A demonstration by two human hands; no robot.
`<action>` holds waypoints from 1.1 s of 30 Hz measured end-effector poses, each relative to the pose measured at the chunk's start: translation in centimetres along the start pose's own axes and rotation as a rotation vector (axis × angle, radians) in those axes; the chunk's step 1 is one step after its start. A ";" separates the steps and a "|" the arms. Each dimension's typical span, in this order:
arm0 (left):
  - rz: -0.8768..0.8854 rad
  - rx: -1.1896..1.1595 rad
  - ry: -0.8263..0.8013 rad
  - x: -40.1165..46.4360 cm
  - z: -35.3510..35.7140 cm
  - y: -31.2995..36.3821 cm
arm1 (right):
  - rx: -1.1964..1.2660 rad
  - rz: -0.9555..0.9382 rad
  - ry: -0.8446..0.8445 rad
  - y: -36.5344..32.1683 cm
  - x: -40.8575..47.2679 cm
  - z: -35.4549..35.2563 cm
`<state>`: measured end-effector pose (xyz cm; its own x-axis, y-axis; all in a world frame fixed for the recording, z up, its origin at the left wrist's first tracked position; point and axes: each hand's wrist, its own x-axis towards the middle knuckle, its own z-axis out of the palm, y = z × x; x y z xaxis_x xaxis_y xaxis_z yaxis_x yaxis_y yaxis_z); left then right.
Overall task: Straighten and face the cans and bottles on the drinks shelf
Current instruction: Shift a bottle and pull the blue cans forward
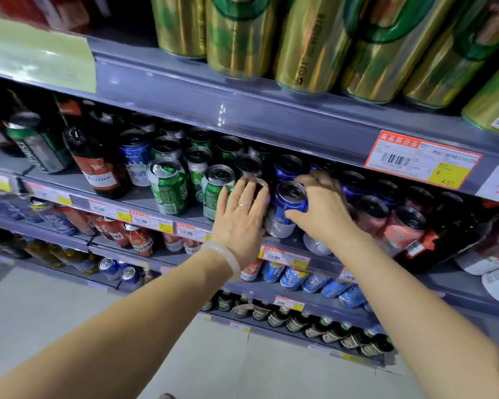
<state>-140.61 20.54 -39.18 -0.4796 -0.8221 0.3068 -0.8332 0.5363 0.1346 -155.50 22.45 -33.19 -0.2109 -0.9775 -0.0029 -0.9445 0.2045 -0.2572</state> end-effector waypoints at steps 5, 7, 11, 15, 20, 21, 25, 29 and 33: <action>-0.045 -0.049 -0.030 -2.6 -1.8 -5.3 | 0.060 -0.197 -0.020 -6.2 0.4 2.1; -0.078 -0.059 0.000 -3.2 -2.4 -8.2 | 0.086 -0.262 -0.016 -9.1 0.6 3.1; -0.195 -0.148 0.105 -4.9 -3.3 -14.0 | 0.174 -0.371 -0.008 -14.7 1.2 5.1; -0.431 -0.226 0.151 -6.2 -4.6 -19.1 | 0.302 -0.405 -0.043 -20.2 2.1 6.3; -0.645 -0.438 0.163 -5.3 -6.2 -23.6 | 0.519 -0.284 -0.090 -25.6 4.0 5.8; -0.661 -0.470 0.158 -4.8 -6.4 -24.2 | 0.546 -0.265 -0.092 -26.4 4.5 5.6; -0.711 -0.591 0.130 -2.6 -7.0 -25.5 | 0.641 -0.225 -0.194 -28.7 6.6 4.5; -0.696 -0.620 0.109 -0.9 -6.8 -26.3 | 0.611 -0.138 -0.382 -30.0 8.2 4.3; -0.691 -0.630 0.076 0.0 -6.5 -27.1 | 0.562 -0.076 -0.546 -30.5 9.0 4.0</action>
<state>-116.24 7.30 -36.69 0.1036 -0.9943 0.0261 -0.6134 -0.0432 0.7886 -127.58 7.17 -29.27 0.1405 -0.9045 -0.4027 -0.6517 0.2217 -0.7254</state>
